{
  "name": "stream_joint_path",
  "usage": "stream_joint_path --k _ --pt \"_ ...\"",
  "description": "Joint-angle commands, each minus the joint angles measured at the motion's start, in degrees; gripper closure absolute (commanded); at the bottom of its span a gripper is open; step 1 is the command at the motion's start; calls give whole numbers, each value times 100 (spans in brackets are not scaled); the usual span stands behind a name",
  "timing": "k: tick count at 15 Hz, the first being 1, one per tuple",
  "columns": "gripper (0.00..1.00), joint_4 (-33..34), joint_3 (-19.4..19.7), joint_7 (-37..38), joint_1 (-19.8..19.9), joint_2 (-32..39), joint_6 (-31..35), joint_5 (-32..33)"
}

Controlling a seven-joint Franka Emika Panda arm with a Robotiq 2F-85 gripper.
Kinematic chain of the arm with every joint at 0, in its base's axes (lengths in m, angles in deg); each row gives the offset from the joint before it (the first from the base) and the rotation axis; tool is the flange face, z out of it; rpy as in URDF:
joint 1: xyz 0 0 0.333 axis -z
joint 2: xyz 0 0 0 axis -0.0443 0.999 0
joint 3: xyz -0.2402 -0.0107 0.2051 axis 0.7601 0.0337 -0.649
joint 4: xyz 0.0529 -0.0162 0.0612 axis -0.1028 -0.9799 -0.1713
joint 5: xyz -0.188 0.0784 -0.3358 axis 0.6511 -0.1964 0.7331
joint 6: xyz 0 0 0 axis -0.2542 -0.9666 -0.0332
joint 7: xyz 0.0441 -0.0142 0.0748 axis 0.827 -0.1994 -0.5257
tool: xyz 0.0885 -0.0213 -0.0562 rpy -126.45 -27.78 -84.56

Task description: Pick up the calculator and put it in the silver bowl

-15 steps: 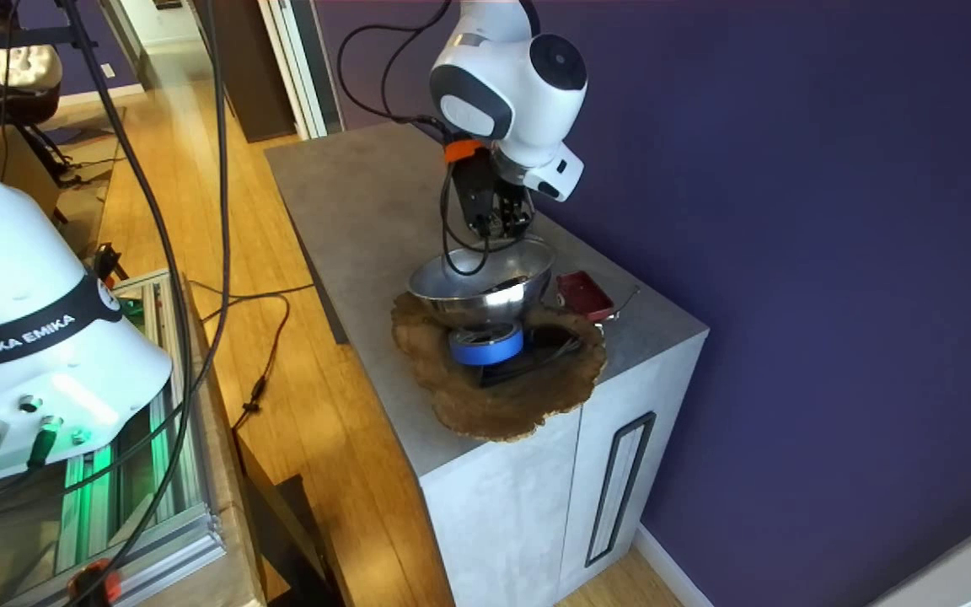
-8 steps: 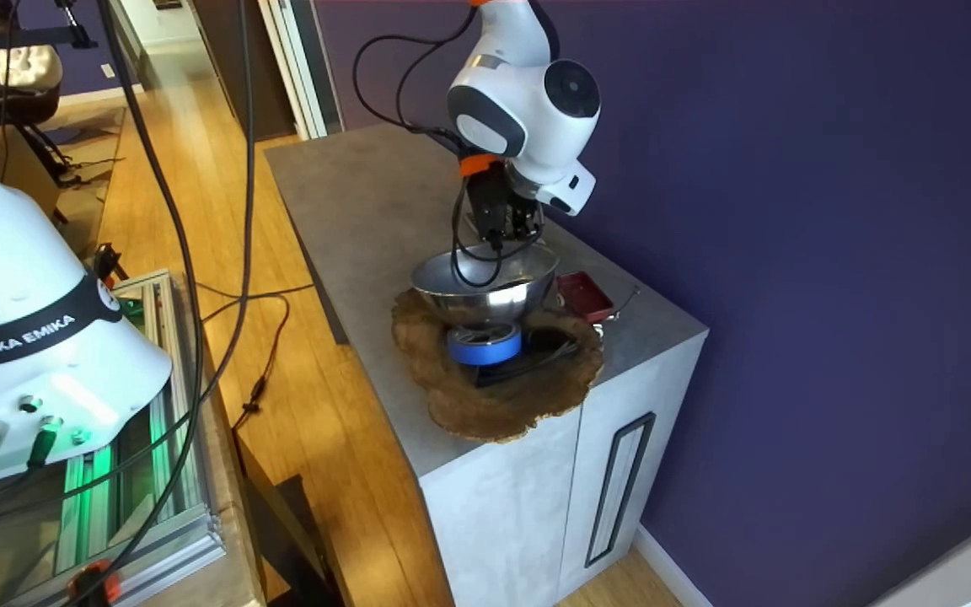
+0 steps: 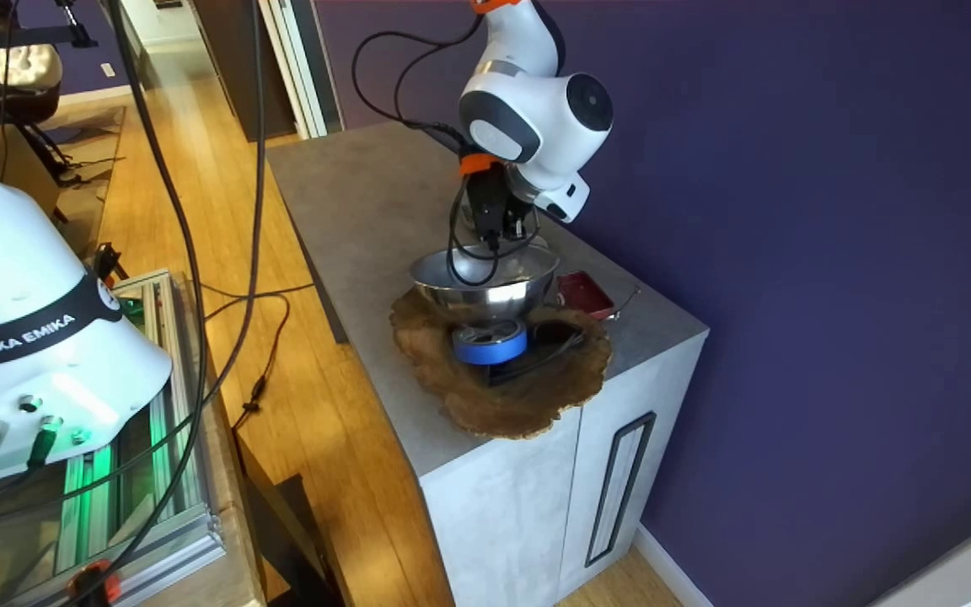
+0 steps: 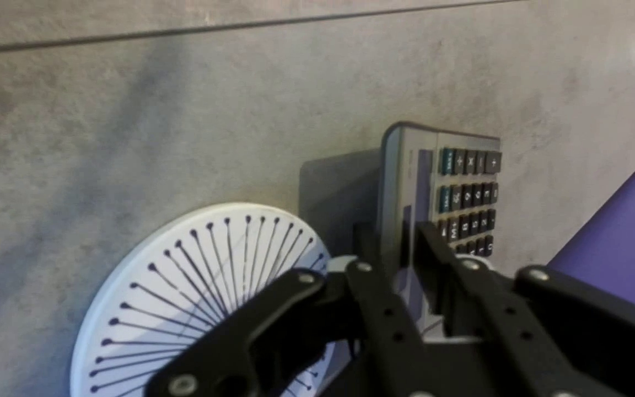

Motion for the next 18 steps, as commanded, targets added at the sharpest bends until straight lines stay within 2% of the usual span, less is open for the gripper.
stream_joint_path --k 1,2,5,9,13,18 --pt "99 330 -72 74 213 153 -725 -1" --pt "97 392 -67 74 257 159 -946 -38" --pt "98 460 -56 -28 425 78 -1797 -136" --pt "97 17 133 -191 560 -502 -2588 -65" --pt "97 -999 563 -555 652 -1585 -2459 -201" --pt "97 -2195 1197 -893 692 -2984 -2359 -55"
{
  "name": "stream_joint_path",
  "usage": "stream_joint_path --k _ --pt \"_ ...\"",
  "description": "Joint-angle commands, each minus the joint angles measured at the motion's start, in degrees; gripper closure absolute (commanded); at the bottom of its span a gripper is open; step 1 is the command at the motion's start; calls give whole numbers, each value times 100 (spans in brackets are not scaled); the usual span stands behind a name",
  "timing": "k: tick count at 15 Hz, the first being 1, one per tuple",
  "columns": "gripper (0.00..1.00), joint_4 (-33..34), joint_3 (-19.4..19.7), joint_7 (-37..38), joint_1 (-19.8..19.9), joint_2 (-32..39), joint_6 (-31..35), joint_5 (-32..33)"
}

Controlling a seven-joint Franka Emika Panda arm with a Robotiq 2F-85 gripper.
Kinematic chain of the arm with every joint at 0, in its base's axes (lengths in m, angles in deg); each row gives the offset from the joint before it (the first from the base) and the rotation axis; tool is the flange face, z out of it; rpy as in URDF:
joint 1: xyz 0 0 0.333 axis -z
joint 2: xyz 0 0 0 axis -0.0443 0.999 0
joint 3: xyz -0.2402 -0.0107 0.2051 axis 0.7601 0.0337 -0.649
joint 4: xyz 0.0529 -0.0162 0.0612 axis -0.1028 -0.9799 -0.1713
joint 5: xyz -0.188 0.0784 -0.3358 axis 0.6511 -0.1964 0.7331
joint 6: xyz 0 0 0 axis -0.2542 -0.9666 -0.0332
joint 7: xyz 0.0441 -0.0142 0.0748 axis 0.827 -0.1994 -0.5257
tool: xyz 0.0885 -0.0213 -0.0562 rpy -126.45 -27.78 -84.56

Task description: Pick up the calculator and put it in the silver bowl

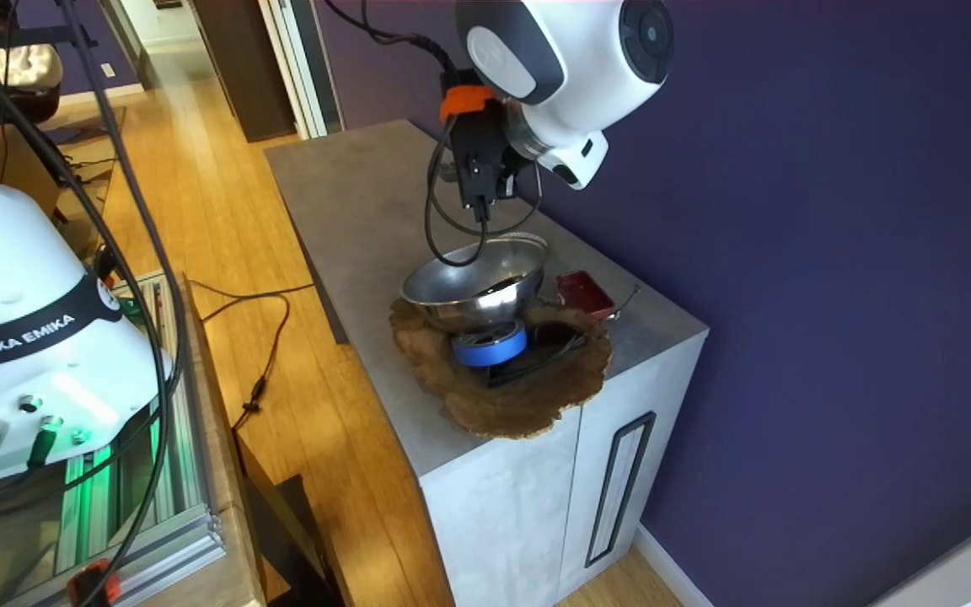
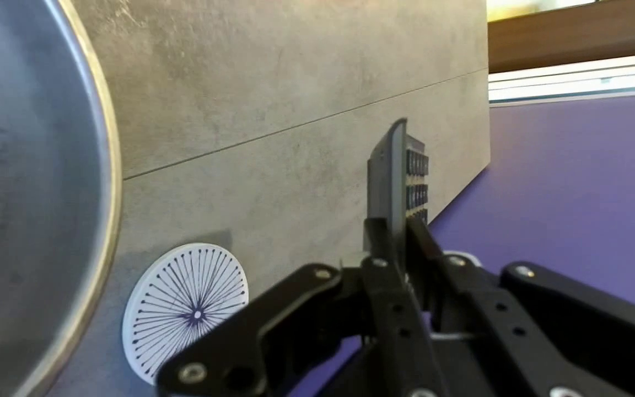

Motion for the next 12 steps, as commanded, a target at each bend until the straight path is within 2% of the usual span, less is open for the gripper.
stream_joint_path --k 1,3,4,5,7,8,9,12 --pt "97 -1189 456 -134 52 -1331 104 47" --pt "97 -1679 726 -169 114 -1932 174 -60" --pt "97 -948 635 -73 -18 -1117 13 10" --pt "88 -1093 728 -81 1 -1310 11 14" --pt "88 -1095 740 -81 -10 -1325 12 14" --pt "97 -1064 720 -81 -29 -1260 15 14" --pt "97 -1072 753 -75 -34 -1235 143 70" --pt "97 -1154 1020 24 88 -1440 338 713"
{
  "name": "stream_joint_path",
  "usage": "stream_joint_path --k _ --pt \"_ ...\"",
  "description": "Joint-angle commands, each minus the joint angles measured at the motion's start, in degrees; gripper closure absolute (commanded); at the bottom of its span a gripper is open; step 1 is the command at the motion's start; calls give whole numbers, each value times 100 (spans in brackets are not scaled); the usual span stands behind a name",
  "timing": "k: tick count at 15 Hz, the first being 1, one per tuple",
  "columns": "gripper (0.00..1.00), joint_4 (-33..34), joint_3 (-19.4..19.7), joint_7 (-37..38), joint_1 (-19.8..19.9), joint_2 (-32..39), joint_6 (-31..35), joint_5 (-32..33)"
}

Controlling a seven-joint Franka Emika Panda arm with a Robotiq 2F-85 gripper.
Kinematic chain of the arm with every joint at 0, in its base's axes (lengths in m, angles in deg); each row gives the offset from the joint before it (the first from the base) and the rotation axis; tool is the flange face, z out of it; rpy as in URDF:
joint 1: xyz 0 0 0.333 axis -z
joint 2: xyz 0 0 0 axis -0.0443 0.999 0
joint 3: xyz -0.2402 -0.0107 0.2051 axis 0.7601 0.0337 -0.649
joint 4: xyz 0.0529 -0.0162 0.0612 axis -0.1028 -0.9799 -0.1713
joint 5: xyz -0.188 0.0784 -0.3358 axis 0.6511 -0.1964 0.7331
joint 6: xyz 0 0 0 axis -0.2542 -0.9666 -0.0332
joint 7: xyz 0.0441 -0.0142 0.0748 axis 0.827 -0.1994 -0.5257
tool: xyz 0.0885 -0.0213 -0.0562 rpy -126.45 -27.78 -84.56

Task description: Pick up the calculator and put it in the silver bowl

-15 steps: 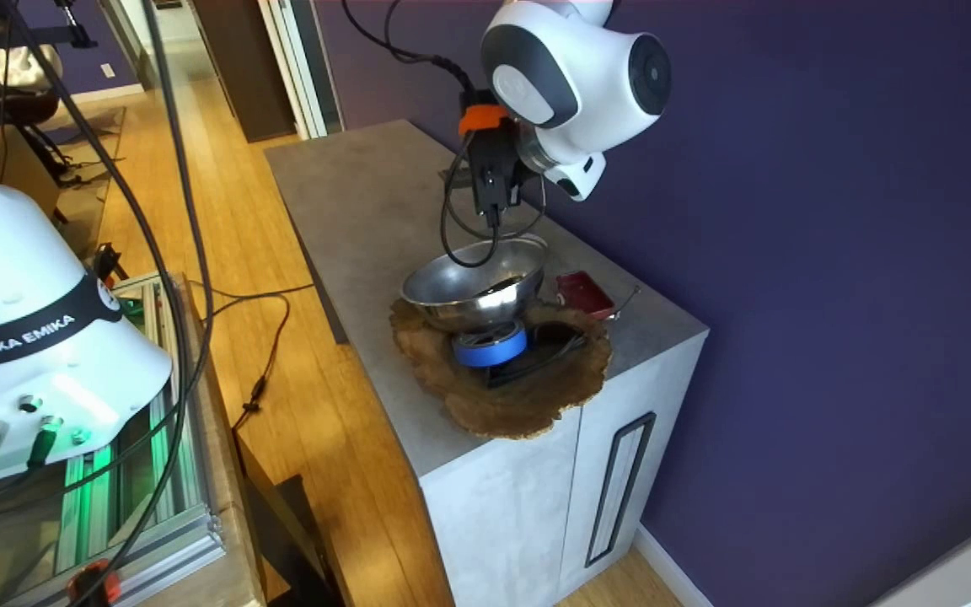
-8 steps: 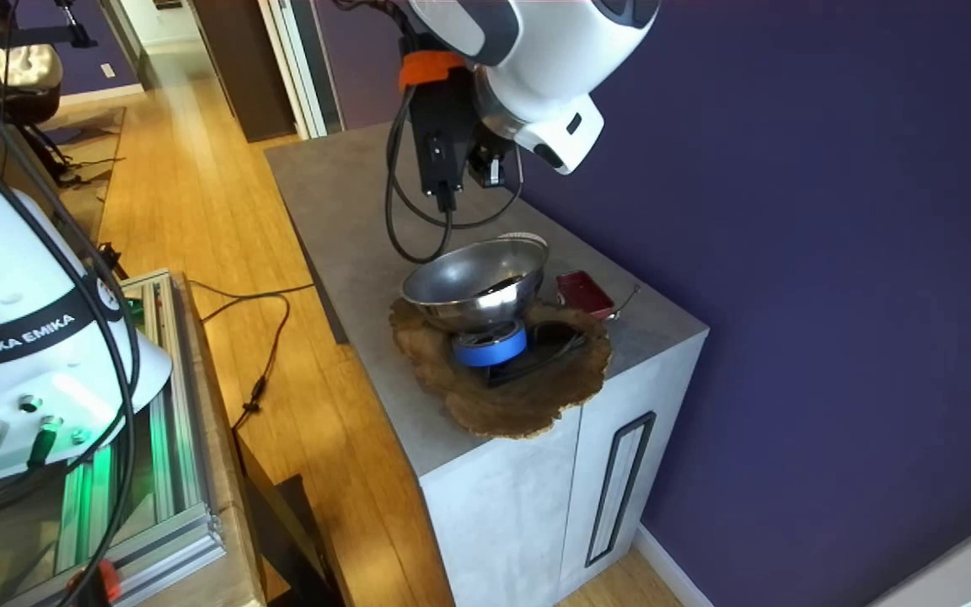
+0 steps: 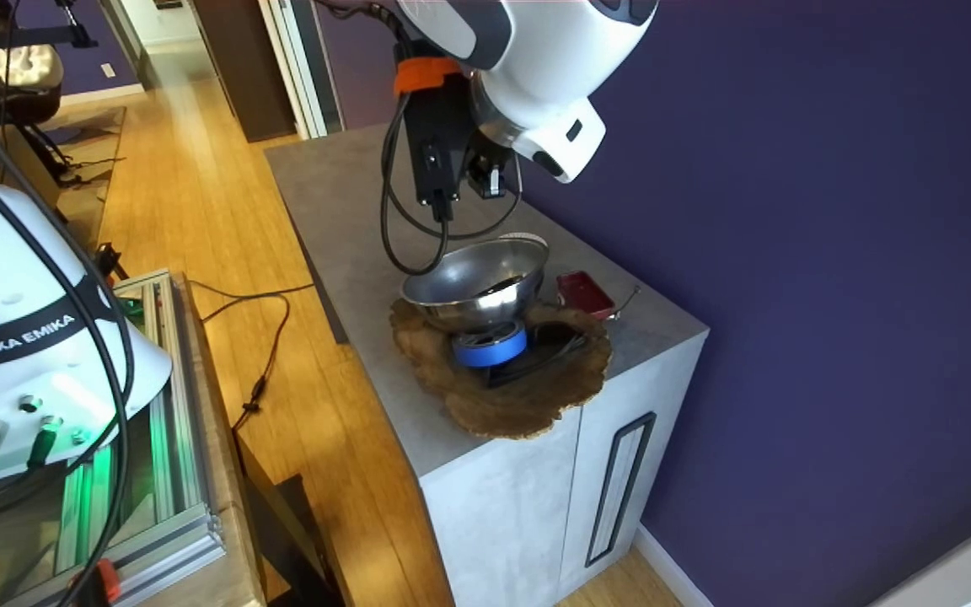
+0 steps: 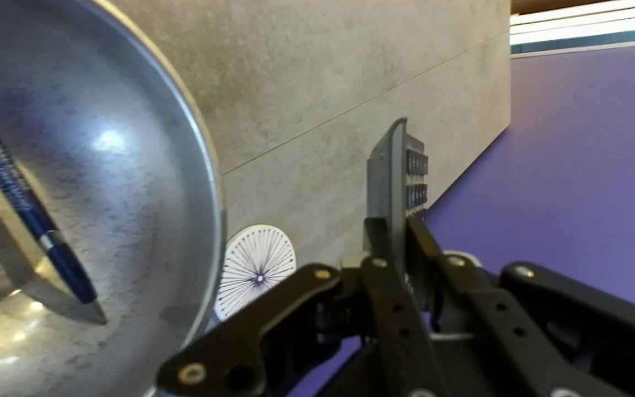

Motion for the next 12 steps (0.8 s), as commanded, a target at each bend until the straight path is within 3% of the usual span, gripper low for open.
stream_joint_path --k 1,7,12 --pt "97 -68 325 123 165 -289 22 721" --pt "97 29 732 335 505 -293 205 1509" --pt "97 156 665 460 541 -22 280 1597"
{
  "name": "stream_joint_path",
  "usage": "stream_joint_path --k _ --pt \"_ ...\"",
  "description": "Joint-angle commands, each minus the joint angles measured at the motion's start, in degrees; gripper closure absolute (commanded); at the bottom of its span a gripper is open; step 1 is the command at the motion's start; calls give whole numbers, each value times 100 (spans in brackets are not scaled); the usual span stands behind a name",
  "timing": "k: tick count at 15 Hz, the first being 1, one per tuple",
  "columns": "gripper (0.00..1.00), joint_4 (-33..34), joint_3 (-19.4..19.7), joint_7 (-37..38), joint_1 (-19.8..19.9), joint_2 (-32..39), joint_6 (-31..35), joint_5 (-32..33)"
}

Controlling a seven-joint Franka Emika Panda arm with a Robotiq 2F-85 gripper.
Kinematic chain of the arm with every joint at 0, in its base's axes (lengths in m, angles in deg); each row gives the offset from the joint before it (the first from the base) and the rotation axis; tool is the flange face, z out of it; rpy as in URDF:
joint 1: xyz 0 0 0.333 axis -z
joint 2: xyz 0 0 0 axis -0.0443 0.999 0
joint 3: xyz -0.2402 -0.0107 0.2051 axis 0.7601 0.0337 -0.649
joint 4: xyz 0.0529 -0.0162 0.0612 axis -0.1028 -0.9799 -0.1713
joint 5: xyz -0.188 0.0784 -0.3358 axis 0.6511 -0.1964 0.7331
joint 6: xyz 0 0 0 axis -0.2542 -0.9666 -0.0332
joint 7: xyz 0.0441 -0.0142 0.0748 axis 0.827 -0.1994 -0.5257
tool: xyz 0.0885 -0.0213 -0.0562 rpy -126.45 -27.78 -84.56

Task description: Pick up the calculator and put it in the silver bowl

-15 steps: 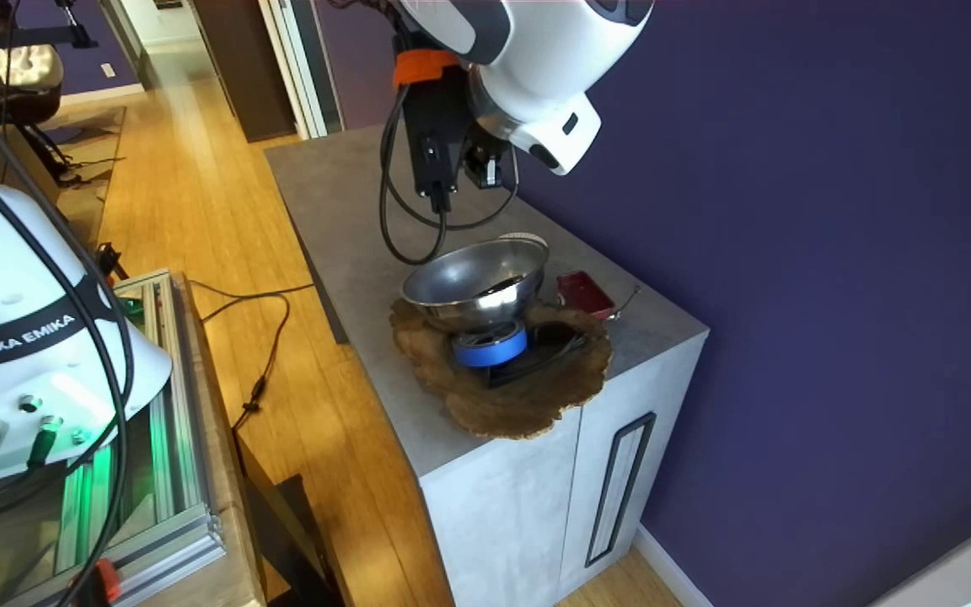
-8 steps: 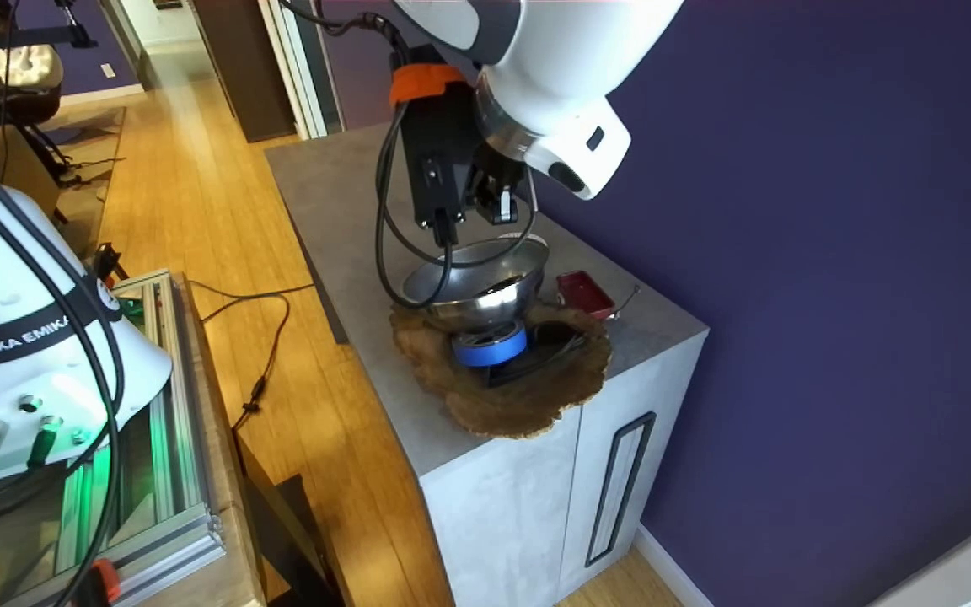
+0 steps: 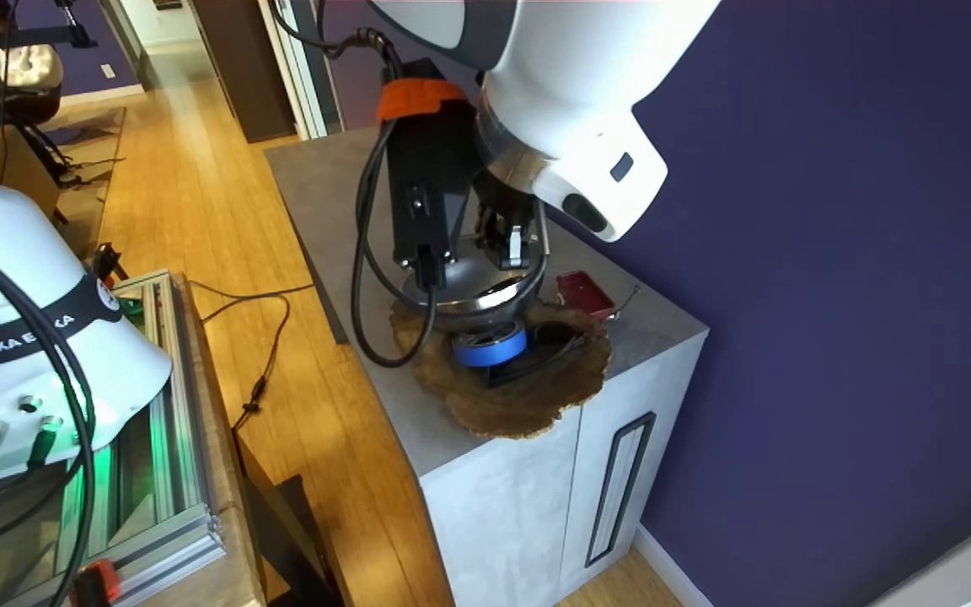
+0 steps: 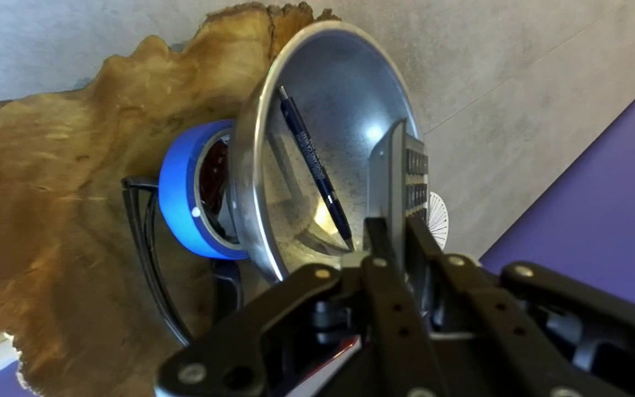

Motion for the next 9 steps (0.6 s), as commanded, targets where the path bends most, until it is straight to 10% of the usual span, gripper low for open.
stream_joint_path --k 1,2,3,9 --pt "97 146 -144 245 -32 192 5 147" --pt "97 172 -181 291 -49 258 44 124" --pt "63 199 -203 375 -60 315 99 130" --pt "28 272 -241 618 76 181 129 123"
